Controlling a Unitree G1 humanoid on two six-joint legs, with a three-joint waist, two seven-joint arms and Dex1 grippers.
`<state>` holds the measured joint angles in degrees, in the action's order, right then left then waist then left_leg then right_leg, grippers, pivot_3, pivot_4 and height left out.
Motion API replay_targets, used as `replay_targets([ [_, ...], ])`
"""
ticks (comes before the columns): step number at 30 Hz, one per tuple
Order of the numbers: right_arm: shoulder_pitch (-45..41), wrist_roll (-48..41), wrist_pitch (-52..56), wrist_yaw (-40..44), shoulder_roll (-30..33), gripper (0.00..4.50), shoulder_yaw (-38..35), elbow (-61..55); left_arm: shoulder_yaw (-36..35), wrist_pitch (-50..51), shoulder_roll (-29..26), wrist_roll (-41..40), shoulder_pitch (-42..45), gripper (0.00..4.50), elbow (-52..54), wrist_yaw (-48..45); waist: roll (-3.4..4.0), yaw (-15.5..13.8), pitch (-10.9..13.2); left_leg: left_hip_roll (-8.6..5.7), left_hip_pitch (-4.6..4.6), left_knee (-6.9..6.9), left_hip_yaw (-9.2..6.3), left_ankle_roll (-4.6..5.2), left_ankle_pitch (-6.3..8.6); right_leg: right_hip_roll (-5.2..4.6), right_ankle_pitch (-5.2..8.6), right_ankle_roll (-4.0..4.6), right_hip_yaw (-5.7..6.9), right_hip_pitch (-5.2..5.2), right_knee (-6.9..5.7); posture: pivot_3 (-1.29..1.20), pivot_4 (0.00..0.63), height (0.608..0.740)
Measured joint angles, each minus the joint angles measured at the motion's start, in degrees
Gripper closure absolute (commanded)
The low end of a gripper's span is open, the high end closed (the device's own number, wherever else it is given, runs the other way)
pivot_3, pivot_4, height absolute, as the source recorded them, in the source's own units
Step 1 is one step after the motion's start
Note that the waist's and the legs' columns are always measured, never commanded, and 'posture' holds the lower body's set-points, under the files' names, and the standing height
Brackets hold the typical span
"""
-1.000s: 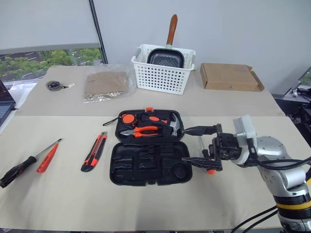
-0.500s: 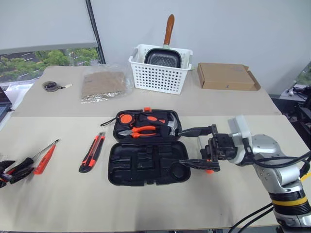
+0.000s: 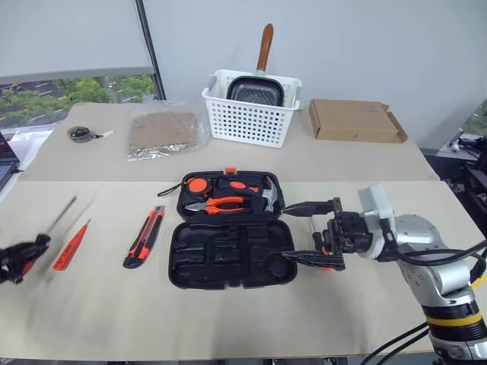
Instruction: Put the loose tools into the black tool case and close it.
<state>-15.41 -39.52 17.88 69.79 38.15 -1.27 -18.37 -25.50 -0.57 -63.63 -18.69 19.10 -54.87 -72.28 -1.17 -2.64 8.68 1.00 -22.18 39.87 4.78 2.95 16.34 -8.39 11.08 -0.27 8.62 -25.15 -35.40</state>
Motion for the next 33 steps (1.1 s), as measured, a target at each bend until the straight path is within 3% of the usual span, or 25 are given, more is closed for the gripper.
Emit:
replay_targets([
  [3,0.0,0.1,-0.5,0.0,0.0,0.0,-0.8,1.1,0.5,6.0,0.2,-4.1,2.1,3.65,14.9,-2.3,-0.06,0.0,-0.1,-0.07,0.0,0.03,0.13,-0.14,0.1,-0.03,-0.19,0.01,-0.12,0.29,0.2,0.0,0.15,0.7],
  [7,0.7,1.6,-1.9,0.3,0.9,0.0,-2.4,4.7,7.5,15.7,4.2,-8.4,3.2,3.65,36.9,-3.1,0.16,0.3,0.0,-0.2,0.04,0.12,0.28,0.13,-0.26,-0.03,-0.27,-0.1,-0.23,0.53,0.37,0.0,0.15,0.7],
  [11,2.6,3.1,-3.6,0.5,2.9,0.0,-4.9,6.7,15.7,19.5,7.0,-8.2,2.3,3.65,48.8,-3.2,0.19,1.3,0.0,-0.16,0.18,-0.06,0.35,0.12,-0.25,0.08,-0.27,-0.09,-0.22,0.53,0.34,0.0,0.15,0.7],
  [18,9.8,5.5,-7.6,0.0,4.2,0.0,-9.7,7.7,31.9,15.3,15.4,3.1,5.3,3.65,52.2,-0.5,0.34,1.4,0.1,-0.07,0.22,-0.05,0.26,0.04,-0.27,0.25,-0.22,-0.14,-0.19,0.64,0.37,0.0,0.15,0.7],
  [25,14.4,5.5,-8.3,-2.4,3.4,0.0,-11.6,4.7,38.7,13.2,19.2,9.4,8.3,3.65,53.1,0.1,0.41,1.1,0.1,-0.08,0.33,0.05,0.24,0.49,-0.1,0.16,-0.22,-0.15,-0.25,0.75,0.37,0.0,0.15,0.7],
  [33,16.0,5.5,-8.8,-5.1,2.1,0.0,-12.3,2.4,40.6,10.9,21.3,14.6,9.6,3.65,50.4,3.3,0.45,0.9,0.2,-0.06,0.31,0.04,0.14,0.47,-0.13,0.19,-0.22,-0.13,-0.21,0.75,0.34,0.0,0.15,0.7],
])
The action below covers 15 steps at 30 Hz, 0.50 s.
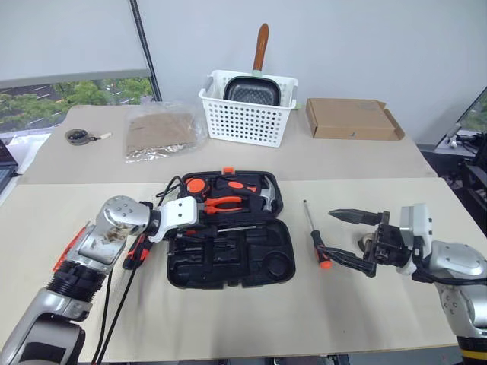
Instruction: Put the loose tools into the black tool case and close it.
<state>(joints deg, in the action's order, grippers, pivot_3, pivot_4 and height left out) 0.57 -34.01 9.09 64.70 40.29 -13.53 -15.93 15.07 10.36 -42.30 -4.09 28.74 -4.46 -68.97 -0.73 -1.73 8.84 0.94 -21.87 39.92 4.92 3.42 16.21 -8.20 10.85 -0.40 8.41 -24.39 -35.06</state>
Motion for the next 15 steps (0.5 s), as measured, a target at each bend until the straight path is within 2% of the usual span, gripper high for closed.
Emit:
replay_targets([
  [12,-1.9,0.0,0.3,-2.7,-0.4,0.0,1.6,-1.6,1.8,-4.0,1.7,4.2,1.7,3.65,-1.2,1.4,0.04,-1.1,0.0,-0.04,-0.07,0.16,-0.06,0.21,-0.02,-0.15,-0.03,-0.02,0.05,0.05,-0.01,0.0,0.15,0.7],
  [13,-1.9,0.0,0.3,-2.9,-0.4,0.0,1.7,-1.6,1.7,-4.0,1.9,4.2,1.8,2.65,-1.2,1.5,0.04,-1.1,0.0,-0.05,-0.09,0.17,-0.05,0.21,-0.02,-0.15,-0.03,-0.01,0.06,0.05,0.0,0.0,0.15,0.7],
  [15,-1.9,0.0,0.5,-3.2,-0.4,0.0,1.8,-1.7,1.7,-4.0,2.8,4.1,1.8,2.0,-1.2,2.0,0.05,-1.2,0.0,-0.09,-0.13,0.18,-0.05,0.24,-0.03,-0.17,-0.03,-0.02,0.06,0.05,0.0,0.0,0.15,0.7],
])
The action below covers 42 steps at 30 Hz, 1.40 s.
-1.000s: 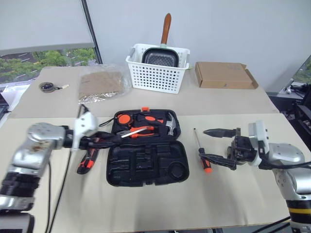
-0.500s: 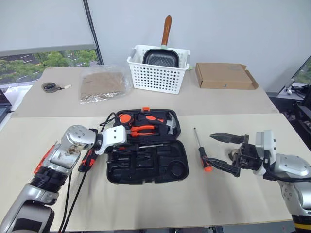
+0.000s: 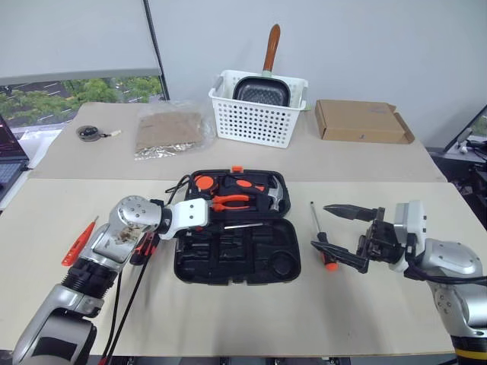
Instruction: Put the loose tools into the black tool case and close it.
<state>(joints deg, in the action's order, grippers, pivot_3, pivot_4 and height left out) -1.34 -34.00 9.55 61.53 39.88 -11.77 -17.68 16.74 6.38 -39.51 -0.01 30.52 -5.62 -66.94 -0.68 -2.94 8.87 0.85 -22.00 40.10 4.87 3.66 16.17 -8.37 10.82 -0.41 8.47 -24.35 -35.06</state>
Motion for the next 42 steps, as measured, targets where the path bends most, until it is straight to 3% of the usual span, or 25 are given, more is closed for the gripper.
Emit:
replay_targets([
  [5,0.0,0.0,0.1,-0.3,0.0,0.0,0.0,-0.4,-1.7,-0.4,1.1,-0.3,1.2,0.2,0.3,2.2,0.0,0.1,0.0,0.0,-0.03,0.04,0.0,0.03,0.01,0.0,-0.01,-0.01,0.01,0.0,0.02,0.0,0.15,0.7],
  [6,0.0,-0.1,0.2,-0.3,0.0,0.0,0.0,-0.4,-2.4,-0.8,1.3,-0.4,1.6,0.04,0.5,2.7,0.0,0.2,0.0,0.0,-0.01,0.04,0.0,0.03,0.01,0.0,-0.01,-0.01,0.01,0.01,0.02,0.0,0.15,0.7],
  [13,0.1,-0.1,0.2,-0.3,0.0,0.0,0.0,-0.4,-7.8,0.3,6.0,-7.2,2.0,0.04,2.0,5.3,0.0,0.6,0.0,0.0,-0.02,0.03,0.01,0.02,0.01,0.01,-0.02,-0.01,0.0,0.0,0.03,0.0,0.15,0.7],
  [16,0.3,-0.1,0.1,-0.3,0.0,0.0,0.0,-0.4,-10.2,2.3,6.0,-9.1,2.0,0.64,2.5,6.8,0.0,0.6,0.0,0.0,0.04,0.02,0.02,0.02,0.0,0.01,-0.01,-0.01,-0.01,0.04,0.01,0.0,0.15,0.7],
  [22,1.0,-0.1,0.1,-0.2,-0.1,0.0,0.0,-0.4,-13.1,4.2,4.6,-10.6,-3.5,2.5,2.6,7.8,0.01,0.9,0.0,0.02,0.09,-0.03,0.02,-0.02,-0.02,0.03,-0.01,-0.01,-0.02,0.03,0.0,0.0,0.15,0.7],
  [26,2.1,0.0,0.1,-0.3,-0.8,0.0,0.0,-0.3,-14.6,7.3,3.5,-11.9,-6.8,4.18,5.0,8.2,0.02,0.5,0.0,0.01,0.04,0.0,-0.01,-0.02,-0.02,0.01,-0.02,-0.01,0.01,0.03,0.03,0.0,0.15,0.7],
  [27,2.1,0.1,0.0,-0.3,-0.9,0.0,0.1,-0.3,-14.8,8.0,3.5,-12.3,-6.9,4.42,5.7,8.6,0.02,0.3,0.0,0.0,0.04,0.03,-0.01,-0.01,-0.01,-0.01,-0.02,-0.01,0.0,0.05,0.02,0.0,0.15,0.7],
  [42,2.7,0.8,-0.9,-0.3,-1.4,0.0,0.5,-0.3,-6.3,5.7,7.6,-6.7,-4.3,4.42,2.2,10.3,0.03,0.5,0.0,0.0,0.04,0.0,0.01,0.0,0.0,0.02,-0.03,-0.02,-0.01,0.03,0.03,0.0,0.15,0.7],
])
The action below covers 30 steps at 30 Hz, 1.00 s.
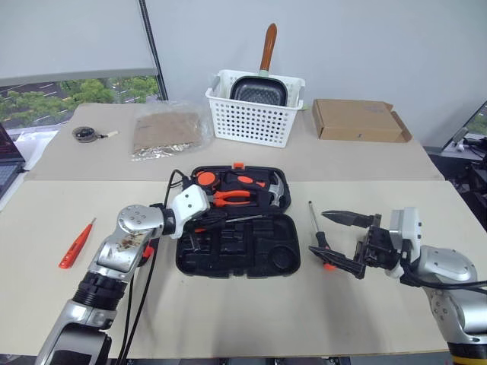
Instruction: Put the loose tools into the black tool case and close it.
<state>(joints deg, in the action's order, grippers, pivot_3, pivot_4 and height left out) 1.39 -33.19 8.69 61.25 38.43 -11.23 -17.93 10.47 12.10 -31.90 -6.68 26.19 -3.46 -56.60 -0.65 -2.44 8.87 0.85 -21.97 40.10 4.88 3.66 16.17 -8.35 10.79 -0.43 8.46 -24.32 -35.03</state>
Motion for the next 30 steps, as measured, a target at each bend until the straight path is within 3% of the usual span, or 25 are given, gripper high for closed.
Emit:
replay_targets([
  [10,1.5,0.4,-0.7,-0.1,-0.2,0.0,-0.1,0.0,2.5,-8.3,0.9,2.3,2.9,4.42,-7.2,-1.6,0.13,-0.2,-0.1,0.0,0.12,0.05,-0.01,0.02,0.01,-0.05,-0.02,0.0,-0.01,0.1,-0.03,0.0,0.15,0.7],
  [19,1.5,0.4,-0.8,0.0,-0.2,0.0,-0.1,0.1,6.5,-21.8,1.1,7.2,8.3,4.42,-17.0,-4.9,0.48,-0.7,-0.3,0.0,0.19,0.13,-0.01,0.04,0.0,-0.07,-0.03,-0.02,0.0,0.19,-0.06,0.0,0.15,0.7],
  [30,1.5,0.4,-0.8,-0.6,-0.2,0.0,-0.1,-0.1,7.6,-29.6,5.3,8.9,12.5,4.42,-26.0,-6.1,0.55,-1.5,-0.4,-0.01,0.16,0.22,-0.01,0.16,-0.02,-0.1,-0.11,-0.15,-0.03,0.22,-0.03,0.0,0.15,0.7],
])
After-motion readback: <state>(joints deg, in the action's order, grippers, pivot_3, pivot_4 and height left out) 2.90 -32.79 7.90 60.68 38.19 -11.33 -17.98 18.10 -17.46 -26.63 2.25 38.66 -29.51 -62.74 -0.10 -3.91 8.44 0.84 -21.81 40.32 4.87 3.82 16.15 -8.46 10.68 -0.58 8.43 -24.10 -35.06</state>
